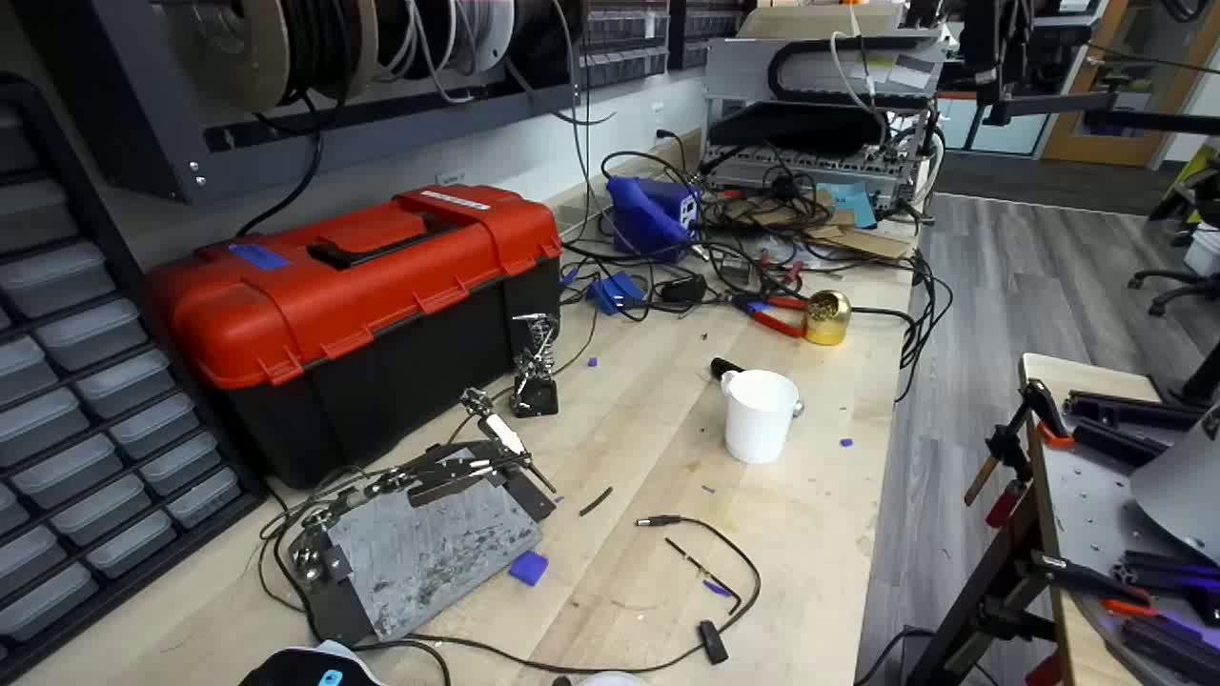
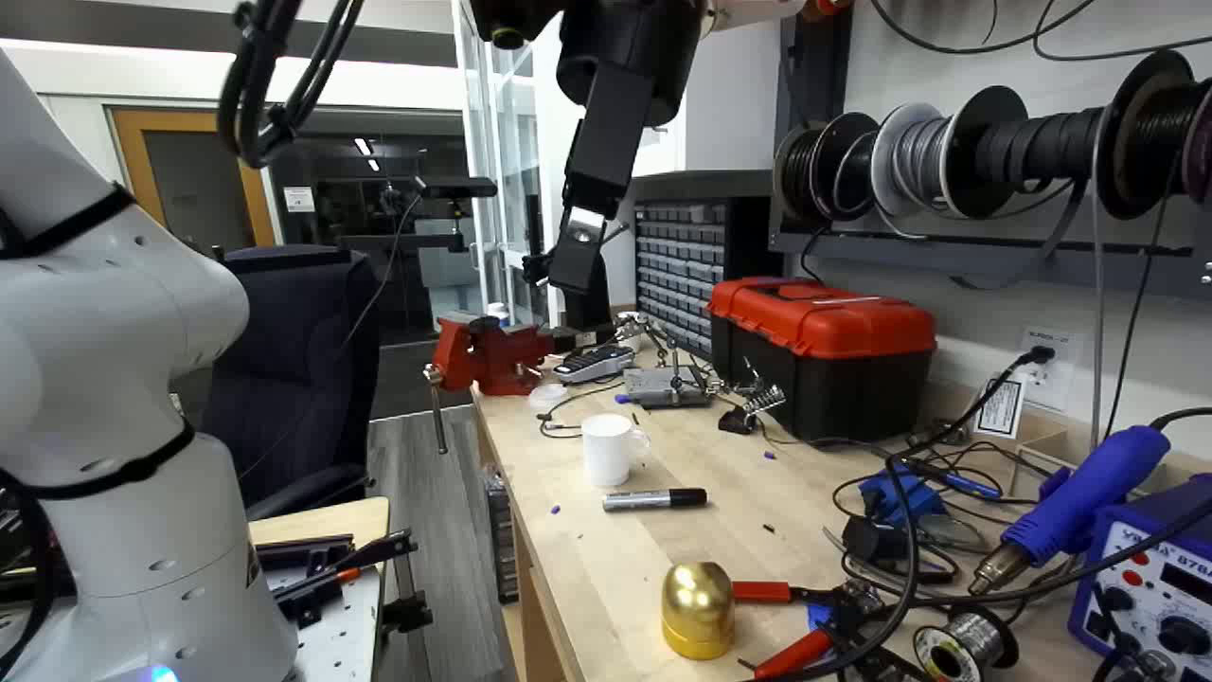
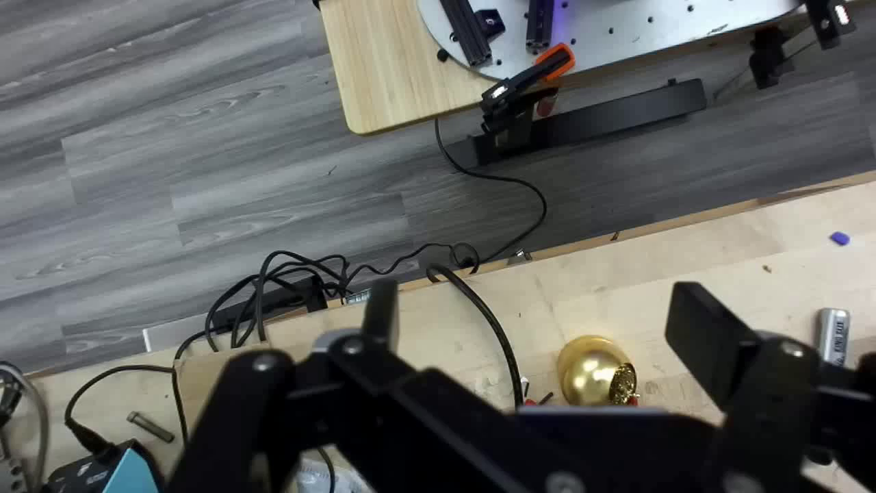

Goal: Place the black marker inside the white mug

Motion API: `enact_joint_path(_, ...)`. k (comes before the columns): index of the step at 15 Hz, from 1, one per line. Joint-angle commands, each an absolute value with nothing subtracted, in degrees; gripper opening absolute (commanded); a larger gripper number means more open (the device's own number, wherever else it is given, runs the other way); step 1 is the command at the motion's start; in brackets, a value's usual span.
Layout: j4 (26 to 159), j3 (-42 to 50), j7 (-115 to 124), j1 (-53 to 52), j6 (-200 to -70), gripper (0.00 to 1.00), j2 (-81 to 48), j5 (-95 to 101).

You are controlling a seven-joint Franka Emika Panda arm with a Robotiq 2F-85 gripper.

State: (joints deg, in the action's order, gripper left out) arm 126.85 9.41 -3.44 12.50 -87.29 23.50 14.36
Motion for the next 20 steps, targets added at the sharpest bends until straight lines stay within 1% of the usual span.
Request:
enact_joint_path(1,126.72,10.06,-3.23,11.72,-87.13,1.0,23.51,14.56)
enact_joint_path(15,126.72,10.06,-3.23,11.72,-87.14,1.0,23.52,14.56)
enact_joint_path(20,128.73,11.54,-3.71,11.63,-92.44,1.0,22.51,11.74)
